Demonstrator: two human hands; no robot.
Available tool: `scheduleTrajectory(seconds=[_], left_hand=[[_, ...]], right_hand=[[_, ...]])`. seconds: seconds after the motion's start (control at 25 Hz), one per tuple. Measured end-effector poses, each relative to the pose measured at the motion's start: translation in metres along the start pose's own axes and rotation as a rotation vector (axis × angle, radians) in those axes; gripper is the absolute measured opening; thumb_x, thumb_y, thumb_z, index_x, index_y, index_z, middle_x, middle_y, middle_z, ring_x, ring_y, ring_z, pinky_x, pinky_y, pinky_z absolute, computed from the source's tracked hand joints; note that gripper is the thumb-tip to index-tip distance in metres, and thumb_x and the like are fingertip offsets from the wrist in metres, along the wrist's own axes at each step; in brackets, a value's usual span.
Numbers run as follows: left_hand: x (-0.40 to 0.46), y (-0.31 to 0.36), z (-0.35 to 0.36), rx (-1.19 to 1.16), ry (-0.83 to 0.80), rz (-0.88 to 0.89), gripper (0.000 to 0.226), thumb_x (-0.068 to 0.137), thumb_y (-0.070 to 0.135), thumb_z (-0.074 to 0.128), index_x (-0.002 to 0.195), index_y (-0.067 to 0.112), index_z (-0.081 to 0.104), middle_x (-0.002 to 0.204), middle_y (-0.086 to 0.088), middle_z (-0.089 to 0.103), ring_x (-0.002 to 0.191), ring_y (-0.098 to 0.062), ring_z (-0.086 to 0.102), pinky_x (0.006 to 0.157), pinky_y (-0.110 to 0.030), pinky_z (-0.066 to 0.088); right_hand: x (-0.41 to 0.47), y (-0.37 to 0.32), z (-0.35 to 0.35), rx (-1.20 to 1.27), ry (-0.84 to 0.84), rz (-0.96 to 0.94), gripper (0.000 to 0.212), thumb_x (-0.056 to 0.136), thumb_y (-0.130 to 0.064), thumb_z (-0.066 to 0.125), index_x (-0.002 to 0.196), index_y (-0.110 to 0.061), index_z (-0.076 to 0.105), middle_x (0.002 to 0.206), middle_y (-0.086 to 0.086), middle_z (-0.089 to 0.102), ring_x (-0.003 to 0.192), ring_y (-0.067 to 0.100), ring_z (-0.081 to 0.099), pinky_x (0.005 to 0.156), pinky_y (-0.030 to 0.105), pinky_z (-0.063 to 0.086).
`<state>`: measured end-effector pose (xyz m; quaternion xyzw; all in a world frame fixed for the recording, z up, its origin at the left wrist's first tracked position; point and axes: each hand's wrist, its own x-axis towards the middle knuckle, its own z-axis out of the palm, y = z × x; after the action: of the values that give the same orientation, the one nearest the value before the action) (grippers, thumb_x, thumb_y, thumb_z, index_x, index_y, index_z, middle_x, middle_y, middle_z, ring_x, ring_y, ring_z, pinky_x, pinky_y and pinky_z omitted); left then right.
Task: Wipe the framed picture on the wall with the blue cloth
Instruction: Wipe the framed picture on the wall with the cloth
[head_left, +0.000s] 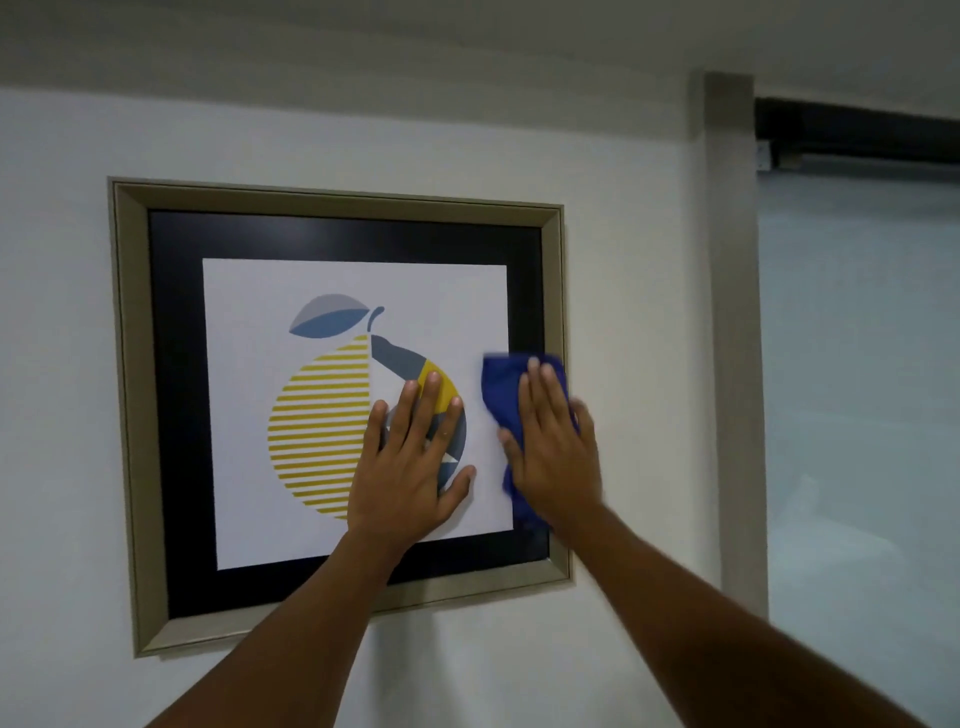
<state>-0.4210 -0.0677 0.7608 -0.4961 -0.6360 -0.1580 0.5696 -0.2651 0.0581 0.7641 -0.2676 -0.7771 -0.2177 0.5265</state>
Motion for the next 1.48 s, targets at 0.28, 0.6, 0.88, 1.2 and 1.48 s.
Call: scheduleTrajectory(seconds=[0.28,0.6,0.88,1.2,1.48], left_hand=[[0.000,0.000,0.004,-0.015,0.028,-0.001,0.077,0.095,0.061,0.039,0.155,0.015,0.028,0.165,-0.016,0.016,0.152,-0.036,0.014,0.119,-0.057,0.019],[-0.001,0.000,0.008,0.004,0.053,0.007,0.079,0.093,0.063,0.038,0.156,0.016,0.027,0.165,-0.015,0.015,0.153,-0.035,0.011,0.122,-0.053,0.008],[-0.002,0.001,0.001,-0.010,0.034,0.009,0.077,0.095,0.061,0.039,0.156,0.015,0.026,0.165,-0.016,0.014,0.152,-0.035,0.011,0.120,-0.056,0.017],[-0.001,0.002,0.006,-0.028,0.053,0.001,0.076,0.095,0.057,0.041,0.156,0.015,0.024,0.165,-0.015,0.013,0.153,-0.034,0.007,0.122,-0.055,0.012],[-0.001,0.002,0.006,-0.011,0.041,-0.002,0.077,0.095,0.057,0.039,0.157,0.016,0.021,0.166,-0.015,0.010,0.153,-0.035,0.003,0.122,-0.054,0.006]], right_hand=[[0.137,0.006,-0.032,-0.015,0.193,0.089,0.064,0.103,-0.045,0.023,0.152,-0.005,0.029,0.162,0.010,0.024,0.150,0.023,0.018,0.114,0.041,0.020],[-0.089,-0.017,0.034,0.017,0.050,0.127,0.065,0.103,-0.050,0.021,0.150,-0.008,0.034,0.165,0.000,0.010,0.150,0.022,0.015,0.118,0.035,0.008],[0.054,0.002,-0.021,-0.063,0.123,0.049,0.064,0.101,-0.044,0.025,0.152,-0.006,0.031,0.161,0.010,0.026,0.149,0.025,0.023,0.115,0.040,0.011],[0.072,-0.007,-0.013,0.077,0.240,0.200,0.060,0.104,-0.042,0.027,0.153,-0.007,0.029,0.163,0.008,0.023,0.151,0.023,0.016,0.114,0.043,0.021],[-0.092,-0.043,0.043,0.159,0.035,0.356,0.068,0.102,-0.052,0.020,0.153,-0.008,0.027,0.162,0.009,0.023,0.148,0.028,0.020,0.111,0.049,0.030]])
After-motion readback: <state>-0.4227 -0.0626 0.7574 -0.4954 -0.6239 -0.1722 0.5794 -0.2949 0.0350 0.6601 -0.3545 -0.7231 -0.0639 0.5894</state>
